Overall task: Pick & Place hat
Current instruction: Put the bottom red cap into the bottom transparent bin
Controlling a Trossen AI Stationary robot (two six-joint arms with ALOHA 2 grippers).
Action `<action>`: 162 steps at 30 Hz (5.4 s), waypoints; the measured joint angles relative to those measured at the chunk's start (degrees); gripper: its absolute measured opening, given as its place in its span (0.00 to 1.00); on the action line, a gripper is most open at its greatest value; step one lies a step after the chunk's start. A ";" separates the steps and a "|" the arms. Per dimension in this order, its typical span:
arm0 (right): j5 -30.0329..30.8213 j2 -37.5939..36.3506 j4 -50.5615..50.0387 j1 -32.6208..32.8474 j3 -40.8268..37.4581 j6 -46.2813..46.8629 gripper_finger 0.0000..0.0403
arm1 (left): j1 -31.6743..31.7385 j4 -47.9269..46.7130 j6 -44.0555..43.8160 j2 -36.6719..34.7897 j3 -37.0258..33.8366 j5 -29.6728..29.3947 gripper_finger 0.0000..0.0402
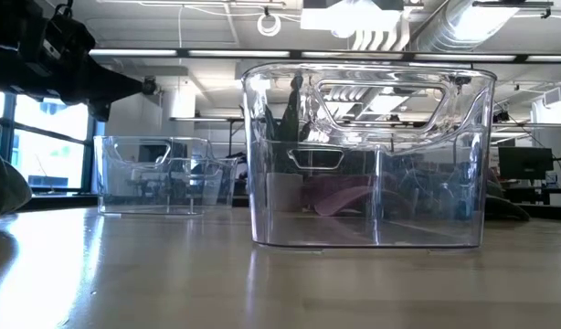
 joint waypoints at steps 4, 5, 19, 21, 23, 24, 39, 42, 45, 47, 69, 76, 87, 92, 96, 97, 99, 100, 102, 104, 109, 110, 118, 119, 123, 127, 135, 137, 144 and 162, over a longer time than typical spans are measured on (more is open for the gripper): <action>-5.34 6.63 -2.11 0.14 6.06 3.90 0.45 | -0.02 0.11 1.22 -0.02 0.00 -1.12 0.00; -5.93 8.26 -3.32 0.44 7.79 4.93 0.47 | -0.02 0.11 1.24 -0.02 0.00 -1.14 0.00; -16.67 25.40 -30.60 6.41 26.17 21.52 0.54 | 0.00 0.14 1.28 -0.02 0.02 -1.34 0.00; -18.12 26.02 -30.49 6.74 25.86 23.40 0.59 | 0.00 0.16 1.71 -0.02 0.02 -1.37 0.00; -18.07 26.54 -30.55 7.33 25.69 24.97 0.64 | 0.00 0.16 1.76 -0.02 0.02 -1.37 0.00; -18.14 26.54 -30.57 7.60 25.70 25.36 0.67 | 0.00 0.16 1.77 -0.02 0.02 -1.37 0.00; -1.21 26.61 -30.51 11.26 25.77 25.28 0.71 | 0.00 0.14 1.68 -0.02 0.02 -1.34 0.00; 1.87 27.90 -30.66 11.56 25.77 21.95 0.70 | 0.00 0.14 1.68 -0.02 0.02 -1.32 0.00; 4.08 29.45 -30.60 11.57 25.77 19.48 0.68 | 0.00 0.14 1.66 -0.02 0.02 -1.30 0.00; 4.27 30.23 -30.52 11.28 25.76 18.00 0.67 | 0.00 0.14 1.66 -0.02 0.02 -1.30 0.00; 4.78 35.34 -34.43 10.92 25.75 10.92 0.66 | 0.00 0.11 1.64 -0.04 0.02 -1.13 0.00; -1.36 35.36 -42.61 10.98 25.73 14.53 0.66 | -0.01 0.11 1.64 -0.04 0.02 -1.13 0.00; -2.61 35.41 -42.65 11.02 22.16 18.57 0.32 | 0.00 0.12 1.62 -0.04 0.02 -1.15 0.00; -4.94 35.42 -42.55 11.05 19.44 19.52 0.03 | 0.00 0.16 1.62 -0.04 0.02 -1.15 0.00; -1.95 35.42 -42.63 10.97 19.96 21.79 0.05 | -0.02 0.16 1.62 -0.04 0.44 -1.15 0.00; -1.04 35.42 -42.54 10.89 20.43 22.01 0.04 | 0.00 0.16 1.62 -0.04 0.64 -1.15 0.00; 0.12 35.42 -42.58 10.51 21.46 22.01 0.01 | 0.00 -0.13 1.59 -0.02 1.16 -1.14 0.00; 0.60 35.42 -42.54 10.33 21.98 21.80 0.01 | -0.02 -0.08 1.34 0.00 1.52 -1.06 0.00; 1.74 35.42 -42.55 9.89 23.04 21.81 0.01 | -0.02 0.32 0.99 -0.06 2.07 -1.00 0.00; 3.48 35.42 -42.55 9.41 24.27 21.99 0.01 | -0.01 0.39 0.96 -0.06 2.16 -0.97 0.00; 7.58 35.42 -42.57 7.67 27.90 22.06 0.00 | -0.02 0.29 0.98 -0.04 2.19 -1.02 0.00; 7.94 35.42 -42.54 7.16 28.74 21.38 0.00 | -0.01 0.30 0.98 -0.04 2.19 -1.02 0.00; -9.31 35.40 -42.55 3.75 32.63 10.53 0.00 | -0.02 0.31 0.98 -0.04 2.34 -1.02 0.00; -12.63 35.40 -42.55 3.81 32.63 9.45 0.00 | 0.00 0.33 0.98 -0.04 2.34 -1.02 0.00; -17.04 35.40 -42.55 6.00 32.63 8.80 0.05 | -0.01 0.31 0.98 -0.04 2.36 -1.01 0.00; -17.70 35.40 -42.55 9.42 32.63 10.48 0.20 | 0.00 0.04 0.98 -0.04 2.40 -0.42 0.00; -7.80 35.31 -42.58 17.99 31.05 10.08 0.62 | -0.02 -0.06 0.98 -0.04 2.43 0.23 0.00; -7.08 35.31 -42.55 19.58 28.35 9.73 0.68 | -0.01 -0.06 0.99 -0.04 2.43 0.21 0.00; -6.75 35.31 -42.63 21.76 20.67 11.53 0.68 | -0.02 -0.08 1.00 -0.04 2.43 0.21 0.00; -0.56 35.31 -42.53 18.02 23.30 7.21 0.64 | -0.02 -1.51 1.69 -0.04 2.45 0.16 0.00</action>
